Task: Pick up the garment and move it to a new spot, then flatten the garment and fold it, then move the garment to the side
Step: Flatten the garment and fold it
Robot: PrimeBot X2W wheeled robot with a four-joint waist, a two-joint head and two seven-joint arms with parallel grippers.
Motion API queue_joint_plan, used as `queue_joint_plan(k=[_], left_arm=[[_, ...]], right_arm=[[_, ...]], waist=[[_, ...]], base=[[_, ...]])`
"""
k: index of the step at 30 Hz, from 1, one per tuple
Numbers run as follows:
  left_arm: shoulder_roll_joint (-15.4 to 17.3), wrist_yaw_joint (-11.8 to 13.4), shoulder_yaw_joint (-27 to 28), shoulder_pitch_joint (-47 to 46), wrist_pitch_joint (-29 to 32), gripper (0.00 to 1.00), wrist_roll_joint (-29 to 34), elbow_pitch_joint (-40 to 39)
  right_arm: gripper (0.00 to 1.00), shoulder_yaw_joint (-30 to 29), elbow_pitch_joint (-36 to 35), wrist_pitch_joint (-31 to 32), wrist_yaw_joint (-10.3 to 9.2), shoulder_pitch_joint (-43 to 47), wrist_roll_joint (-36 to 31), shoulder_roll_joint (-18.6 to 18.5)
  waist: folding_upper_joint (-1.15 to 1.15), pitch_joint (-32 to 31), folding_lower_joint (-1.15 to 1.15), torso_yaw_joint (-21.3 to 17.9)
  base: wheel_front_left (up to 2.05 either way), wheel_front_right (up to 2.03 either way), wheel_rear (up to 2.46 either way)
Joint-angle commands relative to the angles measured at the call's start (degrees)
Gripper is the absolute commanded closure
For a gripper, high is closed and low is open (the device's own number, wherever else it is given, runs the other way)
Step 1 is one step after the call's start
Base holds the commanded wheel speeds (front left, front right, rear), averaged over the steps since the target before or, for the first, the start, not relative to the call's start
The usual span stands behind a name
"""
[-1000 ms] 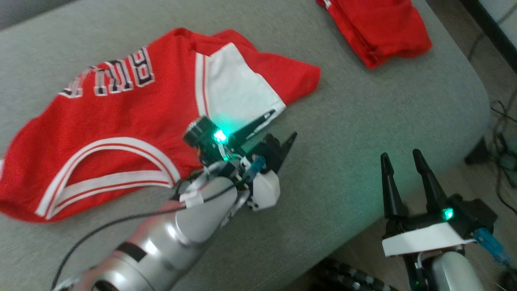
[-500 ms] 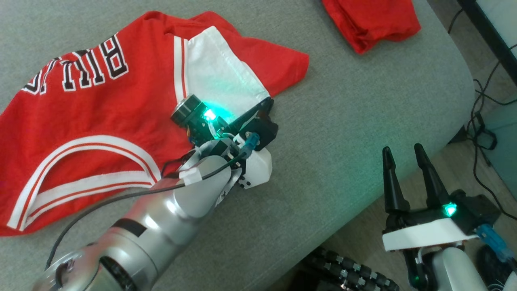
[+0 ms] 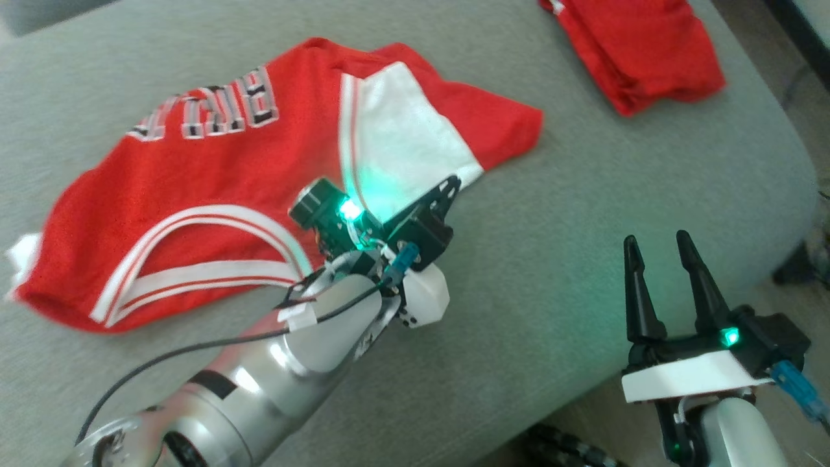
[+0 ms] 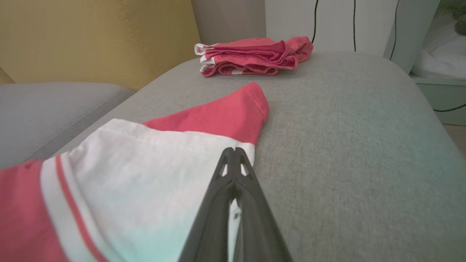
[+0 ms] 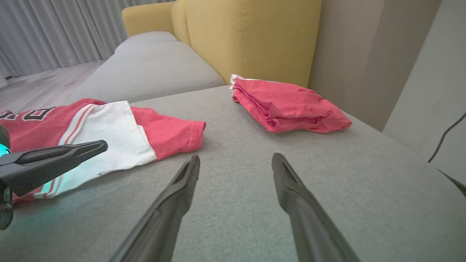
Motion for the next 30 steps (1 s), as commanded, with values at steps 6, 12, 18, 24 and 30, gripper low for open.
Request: queue_joint_plan(k=[6, 12, 18, 24, 30], left_arm=[[0.02, 1.49, -0.82, -1.56, 0.67, 0.00, -1.18, -1.21], [0.02, 0.19, -3.55, -2.46, 3.75, 0.00, -0.51, 1.08], [0.17, 0.78, -4.96, -3.62, 4.12, 0.00, 1.73, 6.07], [0.11, 1.17, -4.98, -3.50, 0.93, 1.00, 1.39, 7.54], [0.05, 1.13, -5.10, -1.65, -2.68, 1.00, 0.51, 4.37]], right_arm=[[0.00, 1.38, -1.72, -0.36, -0.04, -0.39, -0.69, -0.56], [0.00, 1.60, -1.80, -0.36, -0.04, -0.59, -0.38, -0.56], [0.00, 1.94, -1.74, -0.36, -0.04, -1.17, 0.54, -0.56], [0.00, 1.37, -1.51, -0.36, -0.04, -0.84, 0.62, -0.56], [0.00, 0.34, -1.60, -0.36, -0.04, 0.21, -0.38, -0.56]], waist=[[0.00, -2.02, 0.00, 3.80], [0.00, -0.14, 0.00, 3.23], [0.00, 1.55, 0.00, 2.07], [0.00, 0.87, 0.00, 2.32], [0.00, -1.74, 0.00, 5.42]], base=[[0.00, 0.00, 0.00], [0.00, 0.00, 0.00], [0.00, 0.00, 0.00], [0.00, 0.00, 0.00], [0.00, 0.00, 0.00]])
